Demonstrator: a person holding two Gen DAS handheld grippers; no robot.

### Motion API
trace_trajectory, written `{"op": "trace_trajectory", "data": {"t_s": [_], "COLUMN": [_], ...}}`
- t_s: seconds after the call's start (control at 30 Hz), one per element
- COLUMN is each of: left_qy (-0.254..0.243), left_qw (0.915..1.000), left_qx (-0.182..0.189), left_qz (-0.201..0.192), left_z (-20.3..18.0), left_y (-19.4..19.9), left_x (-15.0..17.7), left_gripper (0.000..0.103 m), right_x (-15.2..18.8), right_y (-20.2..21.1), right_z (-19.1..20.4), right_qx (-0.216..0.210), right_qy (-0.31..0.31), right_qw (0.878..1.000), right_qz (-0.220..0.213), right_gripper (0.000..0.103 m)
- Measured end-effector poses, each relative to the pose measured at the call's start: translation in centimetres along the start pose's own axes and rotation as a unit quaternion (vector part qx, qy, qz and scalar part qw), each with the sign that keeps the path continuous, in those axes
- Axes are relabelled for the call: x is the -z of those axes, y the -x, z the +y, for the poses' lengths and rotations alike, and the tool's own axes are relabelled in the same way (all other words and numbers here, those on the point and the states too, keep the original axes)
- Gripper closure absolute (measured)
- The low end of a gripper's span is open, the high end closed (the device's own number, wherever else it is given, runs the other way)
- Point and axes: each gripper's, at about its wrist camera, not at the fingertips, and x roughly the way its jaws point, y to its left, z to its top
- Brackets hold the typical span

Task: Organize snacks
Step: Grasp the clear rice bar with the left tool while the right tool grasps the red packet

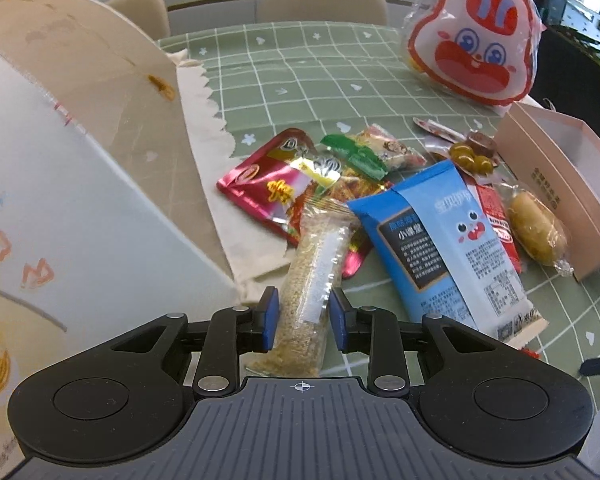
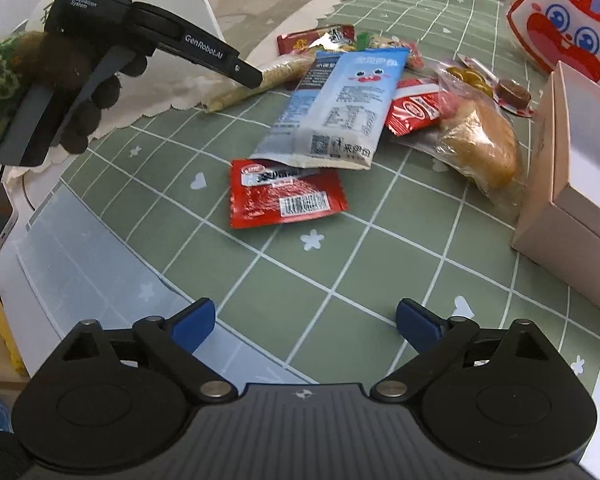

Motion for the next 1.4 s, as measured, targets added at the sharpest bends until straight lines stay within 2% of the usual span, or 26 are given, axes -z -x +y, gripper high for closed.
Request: {"op": "trace_trajectory", "data": {"t_s": [0.17,0.3,0.4,0.47,0.6,0.77,0.9,1.0,1.07,1.13,1.2,1.23,1.33,1.4], "left_qy": [0.002,-0.001,0.002,0.011,0.024,0.077,0.123,0.162,0.183,0.206,0.224,0.230,0.229,0.215], "left_qw": [0.9994,0.9989,0.9987,0.9977,0.9985,0.9959,0.9915,0.9855,0.9816,0.9772,0.9733,0.9720,0.9716,0.9740], "left_qx": [0.021,0.028,0.023,0.031,0.023,0.031,0.037,0.046,0.046,0.042,0.042,0.043,0.050,0.062], "left_qz": [0.027,0.037,0.045,0.059,0.043,0.038,0.020,0.022,0.027,0.027,0.025,0.025,0.030,0.033], "left_z": [-0.6,-1.4,-1.7,-1.7,-1.9,-1.6,-2.5,-3.3,-3.9,-4.6,-5.3,-5.6,-7.4,-9.1], "left_y": [2.1,3.3,2.6,1.5,0.6,2.4,6.1,8.2,9.0,10.0,10.7,11.0,11.7,12.0], "left_x": [2.2,4.0,3.7,3.2,2.5,4.1,7.8,10.7,12.2,13.7,14.6,15.0,15.5,15.4], "left_gripper": [0.072,0.071,0.066,0.066,0.069,0.070,0.070,0.070,0.070,0.070,0.070,0.070,0.070,0.070], "right_x": [-0.1,-0.1,-0.1,-0.1,-0.3,-2.0,-3.9,-5.1,-5.6,-5.9,-5.5,-5.4,-4.3,-3.0], "right_y": [0.8,1.5,1.2,0.9,1.0,0.8,-0.8,-2.1,-3.2,-4.0,-3.7,-3.3,-0.4,1.9], "right_z": [0.5,0.1,0.2,0.6,1.4,1.7,1.8,2.0,2.0,2.1,2.5,2.5,1.9,1.1], "right_qx": [0.019,0.018,0.012,0.014,0.022,0.028,0.027,0.018,0.012,0.004,0.010,0.007,-0.020,-0.028], "right_qy": [0.013,0.007,0.003,0.008,0.029,0.035,0.029,0.030,0.032,0.039,0.053,0.057,0.058,0.064], "right_qw": [0.999,0.999,0.999,0.999,0.999,0.996,0.996,0.997,0.998,0.998,0.998,0.998,0.997,0.997], "right_qz": [-0.023,-0.037,-0.033,-0.029,-0.041,-0.071,-0.074,-0.071,-0.061,-0.041,-0.038,-0.036,-0.038,-0.043], "right_gripper": [0.006,0.005,0.005,0.005,0.006,0.005,0.005,0.006,0.011,0.025,0.036,0.047,0.054,0.055]}}
